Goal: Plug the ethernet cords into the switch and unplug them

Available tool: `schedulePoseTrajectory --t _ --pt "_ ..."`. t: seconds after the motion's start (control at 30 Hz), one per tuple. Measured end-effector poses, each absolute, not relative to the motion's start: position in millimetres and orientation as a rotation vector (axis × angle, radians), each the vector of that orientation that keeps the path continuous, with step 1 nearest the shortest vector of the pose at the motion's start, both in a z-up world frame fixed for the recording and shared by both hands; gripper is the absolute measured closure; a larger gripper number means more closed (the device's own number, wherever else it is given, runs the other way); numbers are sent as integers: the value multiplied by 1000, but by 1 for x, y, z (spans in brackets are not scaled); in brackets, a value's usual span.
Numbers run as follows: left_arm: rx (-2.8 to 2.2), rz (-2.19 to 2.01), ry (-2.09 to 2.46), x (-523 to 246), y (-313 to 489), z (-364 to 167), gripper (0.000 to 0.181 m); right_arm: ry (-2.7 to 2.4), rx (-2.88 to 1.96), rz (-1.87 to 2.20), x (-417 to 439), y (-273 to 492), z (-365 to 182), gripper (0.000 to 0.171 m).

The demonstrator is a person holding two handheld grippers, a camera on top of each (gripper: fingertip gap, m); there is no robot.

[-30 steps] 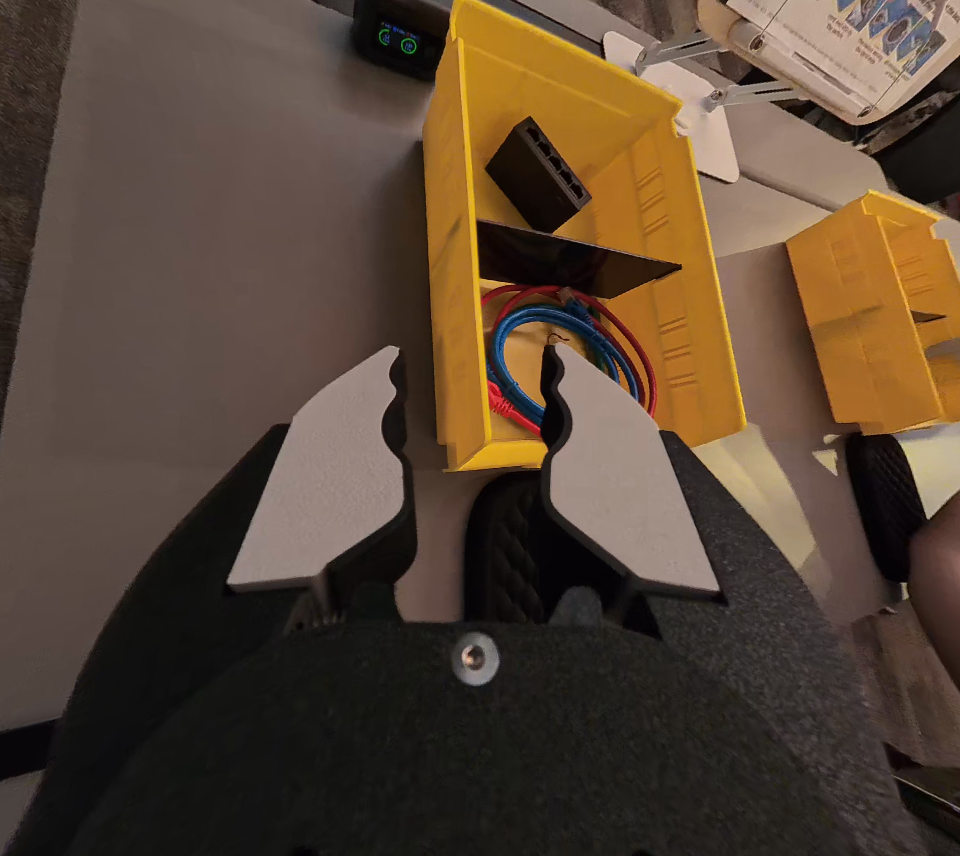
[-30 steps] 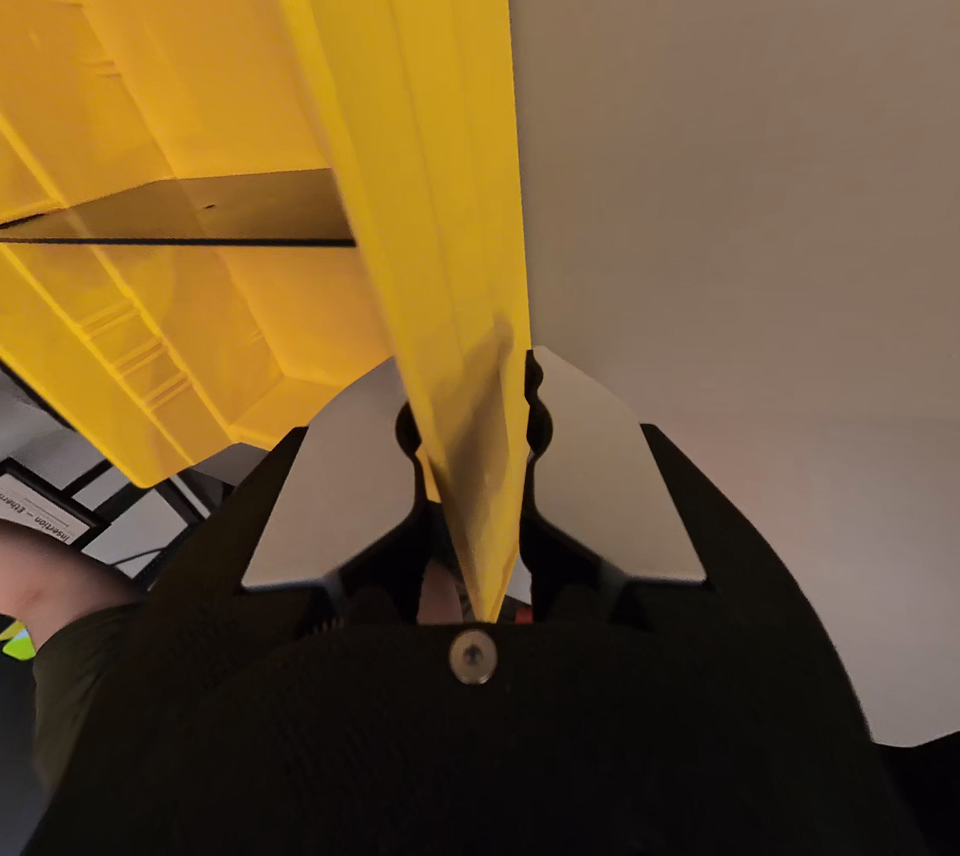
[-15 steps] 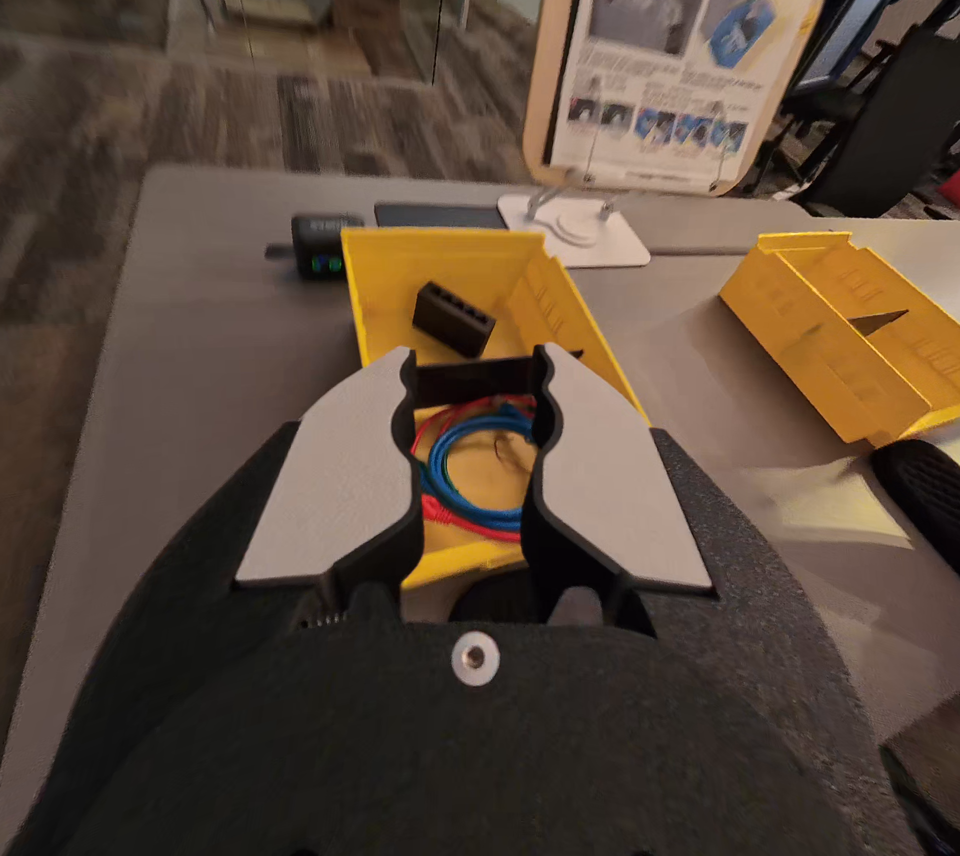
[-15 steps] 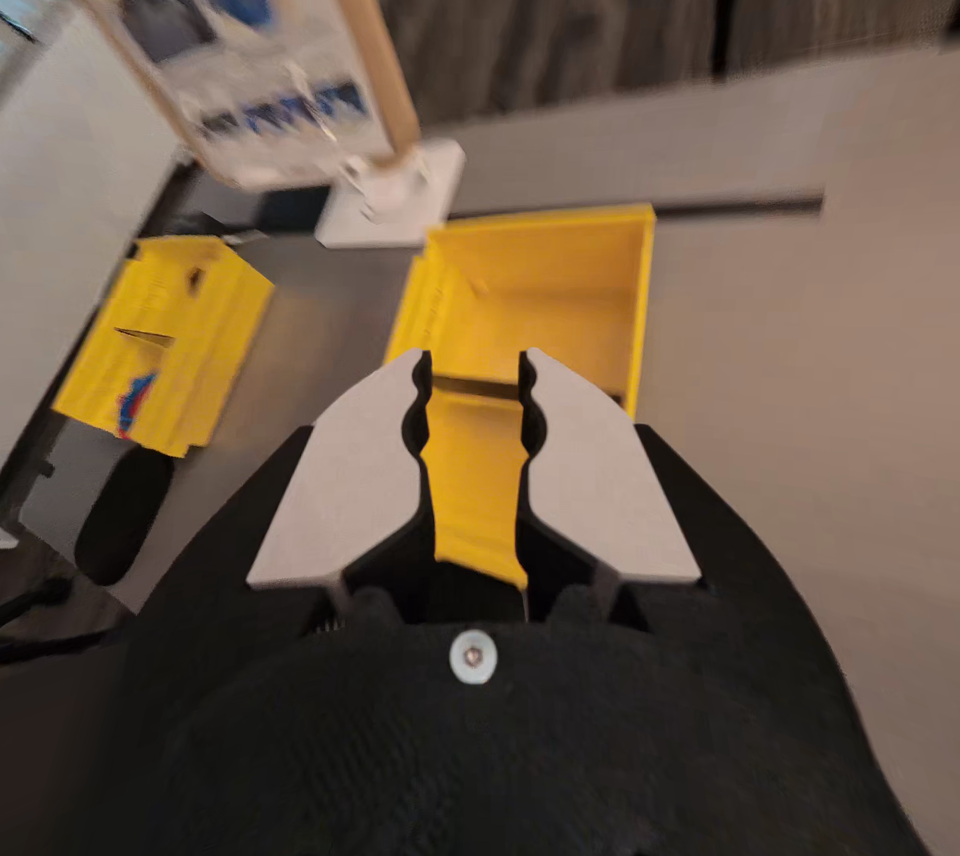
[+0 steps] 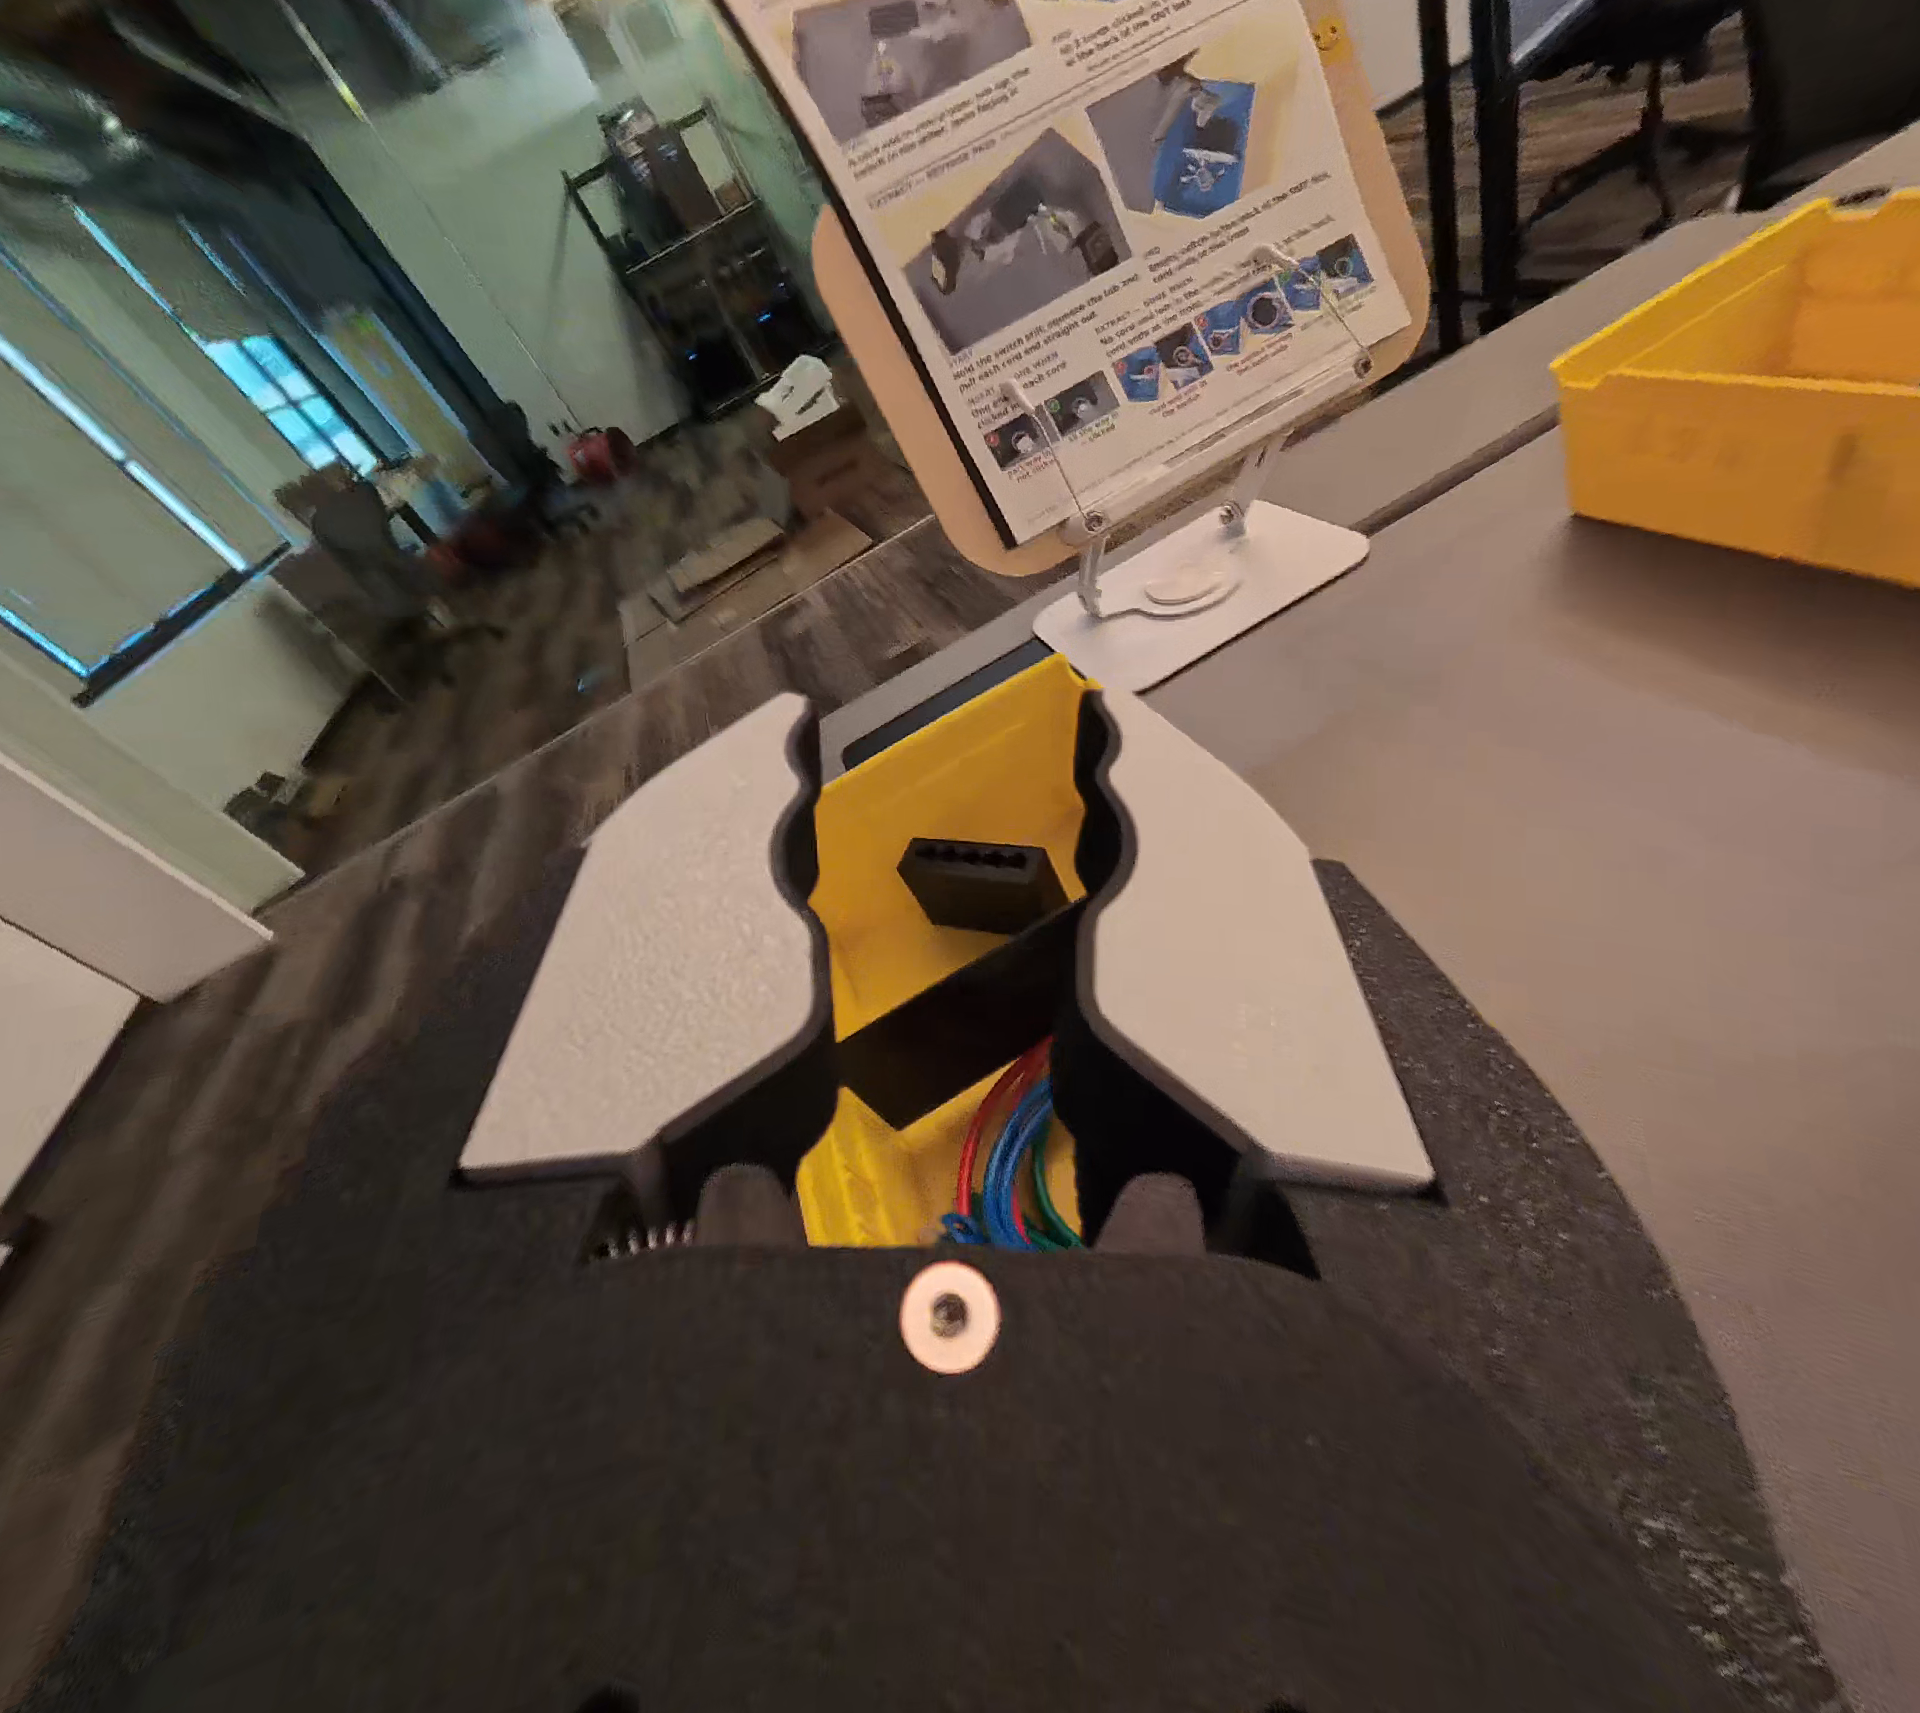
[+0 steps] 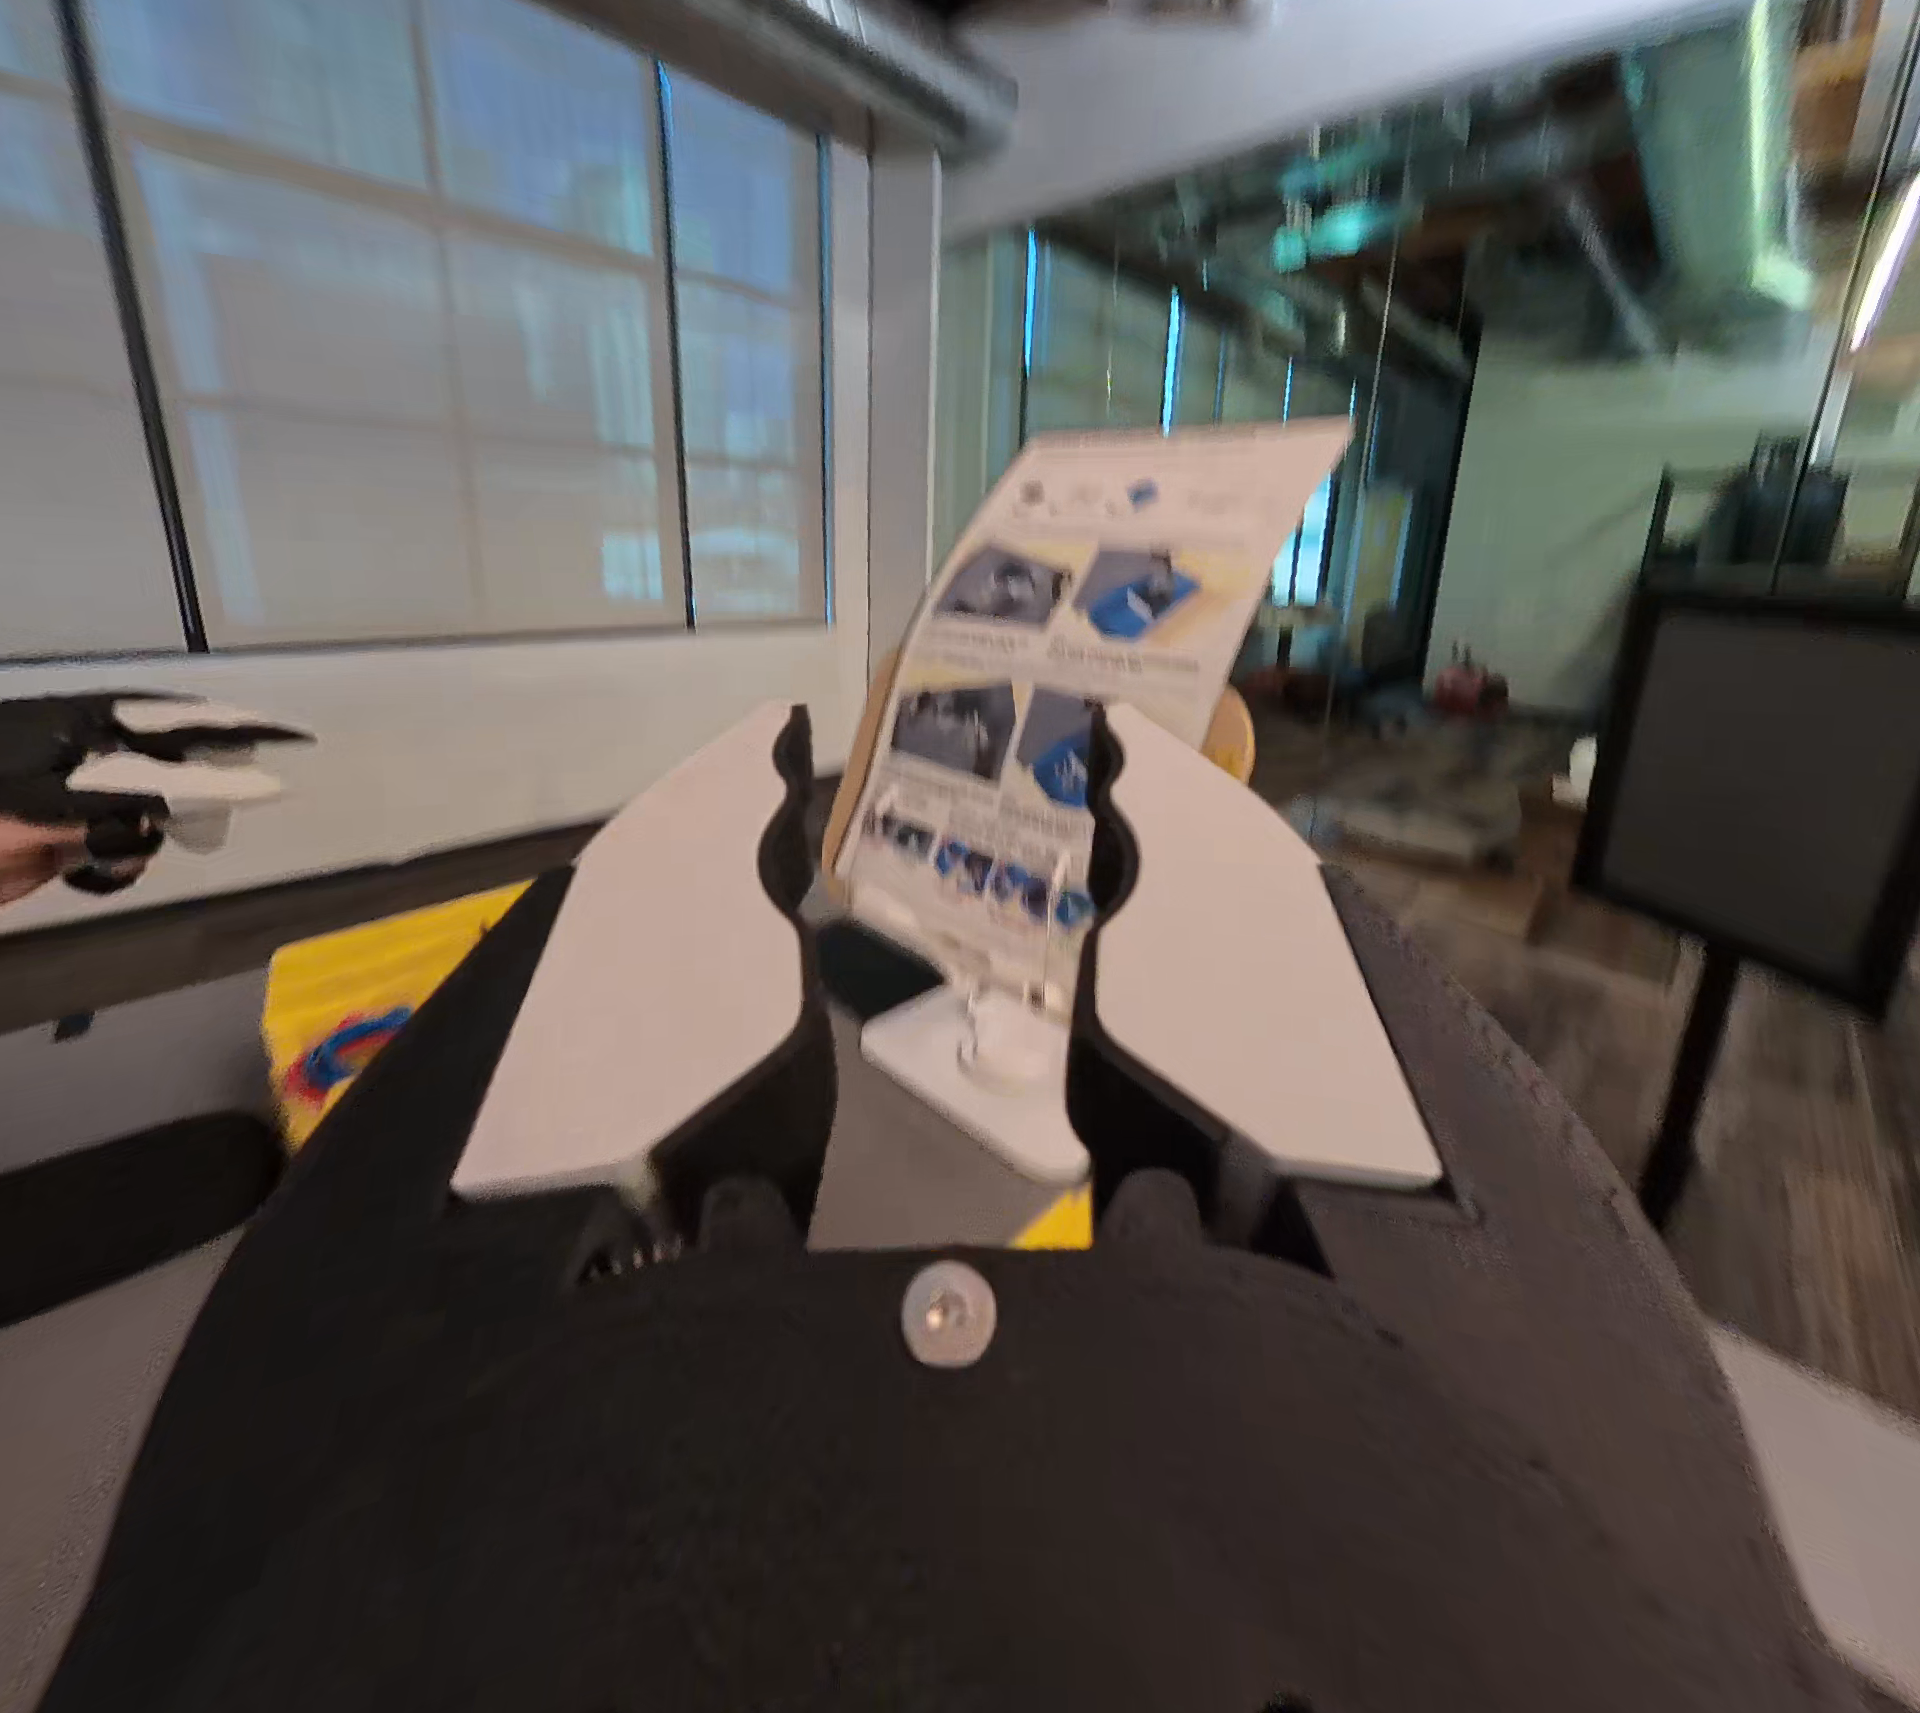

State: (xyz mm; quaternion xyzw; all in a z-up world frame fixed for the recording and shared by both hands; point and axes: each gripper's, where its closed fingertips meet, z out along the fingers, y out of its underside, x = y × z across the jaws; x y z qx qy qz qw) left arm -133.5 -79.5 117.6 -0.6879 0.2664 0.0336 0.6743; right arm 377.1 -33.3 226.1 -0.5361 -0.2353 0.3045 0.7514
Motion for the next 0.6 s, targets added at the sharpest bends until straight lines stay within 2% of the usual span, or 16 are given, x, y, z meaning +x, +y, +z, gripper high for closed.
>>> schedulePoseTrajectory --t 0.13,0.2,0.3,0.47,0.53,0.6 --pt "-1646 1 667 -120 -72 93 130 -504 -779 683 375 -66 253 120" --pt "-1665 -27 695 -116 -68 85 137 -518 -765 717 369 -72 254 121" --pt "-1733 -39 695 -116 -58 73 132 -584 -902 679 354 -61 240 121" --pt "-1826 -79 760 -111 -38 52 139 -693 -867 651 328 -67 237 133" --pt "-1863 -38 809 -112 -25 40 141 -783 -855 694 311 -78 232 146" --pt "-1894 53 893 -115 -10 26 143 -879 -789 729 296 -92 228 149"
